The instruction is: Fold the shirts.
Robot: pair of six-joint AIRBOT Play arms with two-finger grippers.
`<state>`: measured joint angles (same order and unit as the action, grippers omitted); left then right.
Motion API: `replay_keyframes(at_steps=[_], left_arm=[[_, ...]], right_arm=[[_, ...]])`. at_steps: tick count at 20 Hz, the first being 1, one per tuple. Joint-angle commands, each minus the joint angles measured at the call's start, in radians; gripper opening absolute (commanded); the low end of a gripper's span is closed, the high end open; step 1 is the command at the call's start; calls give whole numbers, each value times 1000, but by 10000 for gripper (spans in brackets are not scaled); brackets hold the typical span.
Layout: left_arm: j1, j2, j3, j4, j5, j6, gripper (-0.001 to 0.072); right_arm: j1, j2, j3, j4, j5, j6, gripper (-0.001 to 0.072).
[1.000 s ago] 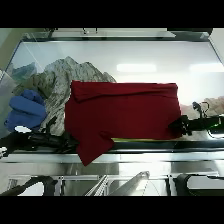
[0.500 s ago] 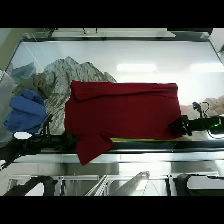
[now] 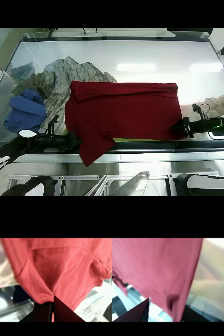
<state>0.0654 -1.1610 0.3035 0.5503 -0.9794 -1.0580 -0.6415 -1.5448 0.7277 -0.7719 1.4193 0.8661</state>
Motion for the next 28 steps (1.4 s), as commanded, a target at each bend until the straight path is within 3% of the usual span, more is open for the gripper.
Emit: replay_keyframes(at_steps=[1,5,10,14,17,19,25,28], left_arm=[[-21,-41,19,0,-15,18,26],[-21,-40,11,-1,-14,21,26],[0,-37,44,-5,-110,21,26],[165,82,200,-3,-200,4,25],[254,100,342,-4,-203,-5,26],[238,20,457,-4,-209,-5,26],[109,-330,856,-4,-195,-13,26],[71,-501,1075,-2,-200,-43,26]], right_arm=[[-71,1,0,2,60,5,355],[-117,1,-30,21,35,5,23],[-120,2,-6,15,23,33,15],[-118,3,73,40,24,54,15],[-97,3,140,261,15,-5,15],[-47,1,198,357,-33,-29,15],[138,-88,360,369,-311,-3,15],[168,-182,442,423,-355,-7,15]])
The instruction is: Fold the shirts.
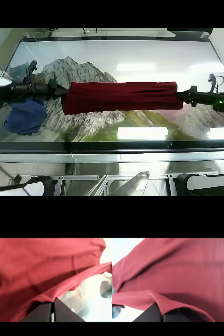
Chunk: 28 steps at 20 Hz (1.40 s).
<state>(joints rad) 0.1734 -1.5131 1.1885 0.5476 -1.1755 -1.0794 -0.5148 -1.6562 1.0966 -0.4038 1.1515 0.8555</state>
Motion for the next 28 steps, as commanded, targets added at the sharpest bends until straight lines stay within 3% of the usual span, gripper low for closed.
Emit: replay_keyframes(at_steps=[1,5,7,8,11,12,13,20,21,22,25,26,27,28], left_arm=[[-46,-201,253,1,-4,-30,25],[-59,-372,415,3,-39,-66,25],[-59,-444,491,1,-70,-66,27],[-59,-475,529,0,-82,-66,27],[-74,-543,633,-1,-97,-101,41],[-81,-554,659,1,-96,-101,178],[-87,-563,685,1,-97,-101,237],[-60,-583,871,2,-56,-160,237],[-48,-579,872,0,-58,-161,236],[-39,-573,858,0,-60,-161,233],[-21,-555,813,-1,-114,-183,230],[-21,-555,818,0,-164,-187,142],[-21,-555,827,0,-212,-185,-2],[-28,-555,840,1,-240,-186,-3]], right_arm=[[47,-106,106,78,-90,4,15],[69,-211,184,102,-89,5,33],[67,-227,187,172,-90,3,205],[66,-229,188,211,-100,-8,248],[68,-232,189,302,-170,-19,248],[69,-237,189,324,-195,-20,248],[69,-245,189,337,-215,-22,248],[6,-251,283,255,-143,-70,259],[3,-251,304,218,-129,-71,377],[3,-251,320,170,-126,-71,499],[3,-251,365,-83,-122,21,649],[3,-251,370,-167,-116,77,649],[3,-252,370,-205,-99,92,648],[3,-257,370,-214,-79,91,648]])
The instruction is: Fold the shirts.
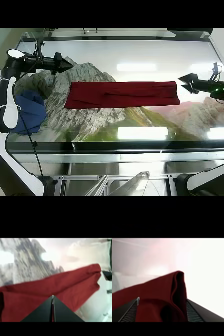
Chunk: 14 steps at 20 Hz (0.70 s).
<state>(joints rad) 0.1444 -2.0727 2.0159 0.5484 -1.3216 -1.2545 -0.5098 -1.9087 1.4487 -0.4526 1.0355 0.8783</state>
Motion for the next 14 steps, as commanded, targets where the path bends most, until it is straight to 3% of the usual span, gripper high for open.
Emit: replay_keyframes(at_steps=[1,11,13,14], left_arm=[[-6,5,26,0,-111,-11,-3],[-121,6,37,1,-153,-11,-2],[-153,5,34,3,-153,-11,-1],[-171,6,25,3,-148,-11,-2]], right_arm=[[-2,-10,18,-165,47,67,648],[66,-151,149,-142,190,68,623],[79,-155,170,-143,193,69,327],[85,-155,179,-143,196,69,263]])
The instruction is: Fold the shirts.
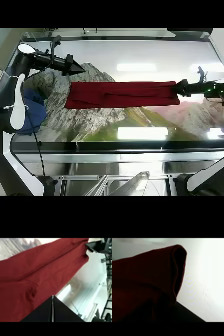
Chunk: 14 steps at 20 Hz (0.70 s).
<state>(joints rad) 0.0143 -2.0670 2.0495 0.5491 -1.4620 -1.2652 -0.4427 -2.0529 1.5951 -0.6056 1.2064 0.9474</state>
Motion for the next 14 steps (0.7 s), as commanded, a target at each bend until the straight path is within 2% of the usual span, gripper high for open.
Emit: replay_keyframes(at_steps=[1,2,6,9,12,14], left_arm=[[-57,0,-24,8,5,0,-2],[-77,0,-48,10,17,0,-2],[-169,0,-141,10,130,16,-2],[-251,-12,-167,46,299,43,-2],[-343,-62,-167,90,434,13,-3],[-394,-100,-166,93,527,-47,-4]], right_arm=[[22,-10,43,10,34,5,115],[25,-10,55,10,46,25,21],[40,11,132,15,124,83,15],[56,60,190,14,188,143,15],[90,126,196,15,232,183,15],[127,172,196,16,245,215,15]])
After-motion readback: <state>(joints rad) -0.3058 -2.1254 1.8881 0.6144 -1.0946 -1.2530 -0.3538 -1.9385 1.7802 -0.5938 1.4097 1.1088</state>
